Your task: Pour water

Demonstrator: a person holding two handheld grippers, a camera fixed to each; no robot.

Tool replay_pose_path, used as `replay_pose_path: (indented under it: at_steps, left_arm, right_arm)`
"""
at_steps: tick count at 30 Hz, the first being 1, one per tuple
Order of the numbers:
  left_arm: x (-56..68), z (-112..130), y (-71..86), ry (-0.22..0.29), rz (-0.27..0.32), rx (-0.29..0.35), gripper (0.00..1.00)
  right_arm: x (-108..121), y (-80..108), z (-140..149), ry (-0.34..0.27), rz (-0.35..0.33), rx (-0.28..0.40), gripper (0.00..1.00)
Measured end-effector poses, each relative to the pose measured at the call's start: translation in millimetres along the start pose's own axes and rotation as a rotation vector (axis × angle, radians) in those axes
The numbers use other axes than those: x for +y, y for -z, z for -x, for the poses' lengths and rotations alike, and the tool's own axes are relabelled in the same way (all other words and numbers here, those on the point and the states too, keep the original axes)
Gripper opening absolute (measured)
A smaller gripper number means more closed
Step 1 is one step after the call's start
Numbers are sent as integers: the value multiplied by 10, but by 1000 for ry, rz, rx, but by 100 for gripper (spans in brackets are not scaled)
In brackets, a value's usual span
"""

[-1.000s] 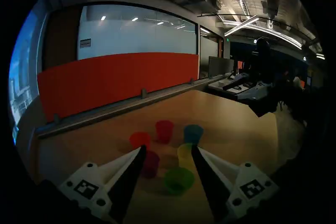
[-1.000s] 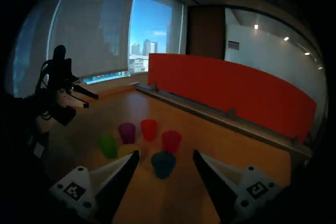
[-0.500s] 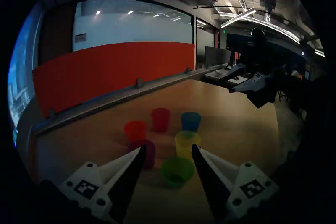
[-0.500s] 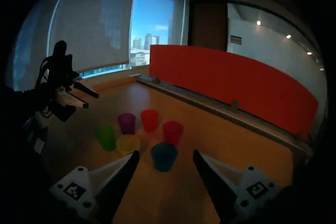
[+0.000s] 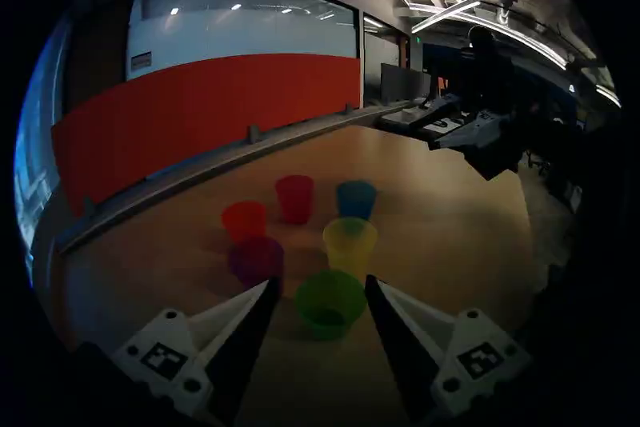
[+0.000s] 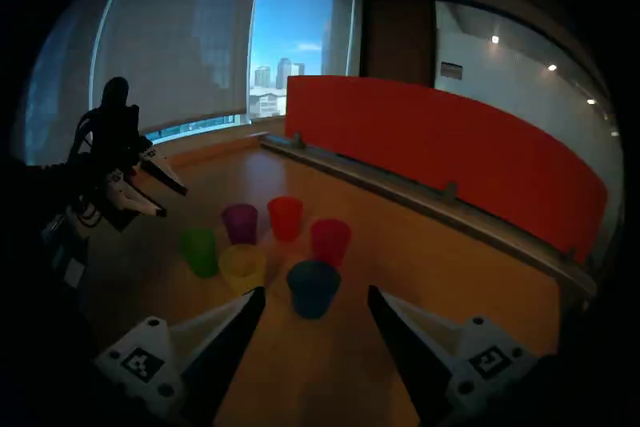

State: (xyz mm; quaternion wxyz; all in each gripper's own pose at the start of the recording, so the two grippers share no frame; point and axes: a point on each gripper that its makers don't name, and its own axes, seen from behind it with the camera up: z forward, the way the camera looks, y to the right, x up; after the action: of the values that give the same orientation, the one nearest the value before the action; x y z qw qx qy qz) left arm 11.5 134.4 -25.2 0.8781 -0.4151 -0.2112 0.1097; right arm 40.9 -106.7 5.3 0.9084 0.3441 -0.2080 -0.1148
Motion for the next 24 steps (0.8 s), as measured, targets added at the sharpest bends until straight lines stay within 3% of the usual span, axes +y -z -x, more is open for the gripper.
replay_pose_path:
  at_steps: [24]
  left_arm:
    - [115, 461, -201, -31, 34, -117, 79]
  right_arm:
    - [-10, -111, 94, 4, -6, -21, 99]
